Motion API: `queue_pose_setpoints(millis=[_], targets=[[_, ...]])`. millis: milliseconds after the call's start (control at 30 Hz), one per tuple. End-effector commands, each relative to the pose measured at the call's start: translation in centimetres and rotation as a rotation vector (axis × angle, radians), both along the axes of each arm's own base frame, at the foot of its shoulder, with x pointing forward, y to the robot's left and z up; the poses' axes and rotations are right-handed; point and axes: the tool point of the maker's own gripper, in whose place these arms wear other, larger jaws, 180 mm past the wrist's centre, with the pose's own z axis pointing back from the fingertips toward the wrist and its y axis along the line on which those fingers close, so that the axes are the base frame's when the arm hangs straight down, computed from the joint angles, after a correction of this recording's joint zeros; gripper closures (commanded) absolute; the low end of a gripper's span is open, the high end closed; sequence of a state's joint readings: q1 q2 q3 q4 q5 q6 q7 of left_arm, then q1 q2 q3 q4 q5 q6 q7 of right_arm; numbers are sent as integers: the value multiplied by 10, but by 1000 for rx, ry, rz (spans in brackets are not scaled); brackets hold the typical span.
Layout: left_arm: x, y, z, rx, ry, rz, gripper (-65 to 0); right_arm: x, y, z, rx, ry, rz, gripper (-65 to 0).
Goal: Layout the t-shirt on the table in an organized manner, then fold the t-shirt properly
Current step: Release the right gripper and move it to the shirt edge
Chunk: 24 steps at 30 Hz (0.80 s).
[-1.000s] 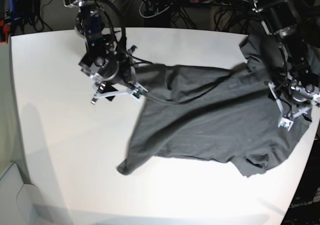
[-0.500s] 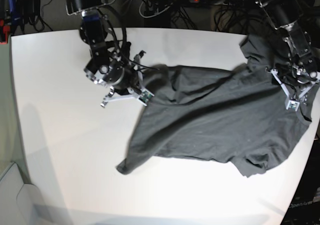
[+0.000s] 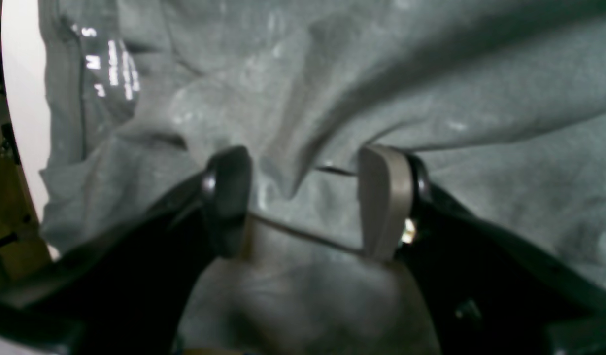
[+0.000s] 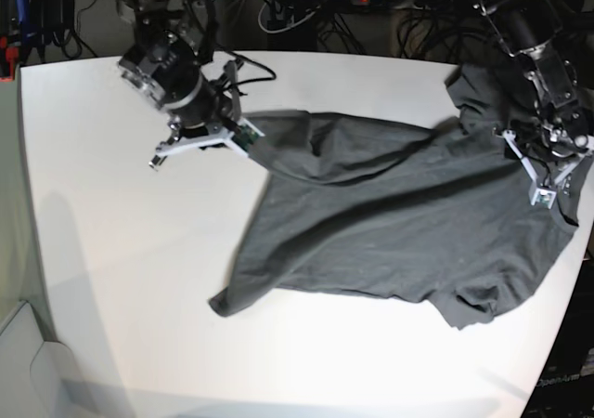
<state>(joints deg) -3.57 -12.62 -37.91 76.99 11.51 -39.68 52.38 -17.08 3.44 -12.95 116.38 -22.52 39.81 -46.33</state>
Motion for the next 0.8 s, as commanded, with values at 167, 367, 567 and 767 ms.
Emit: queue_pose_setpoints(millis=[167,367,567,767], targets=[[5,3,6,17,11,0,-352,-17,3,-14,1,61,-2,0],[19,2,30,53,-64,-8,-352,10,-2,2,-15,-11,-11,0],[25,-1,54,94,-112,-9,-352,62,0,38,-13,-150,-7,-1],[23,4,86,170,-126,11,-352,124,-4,52,-44,-203,-13,-156]])
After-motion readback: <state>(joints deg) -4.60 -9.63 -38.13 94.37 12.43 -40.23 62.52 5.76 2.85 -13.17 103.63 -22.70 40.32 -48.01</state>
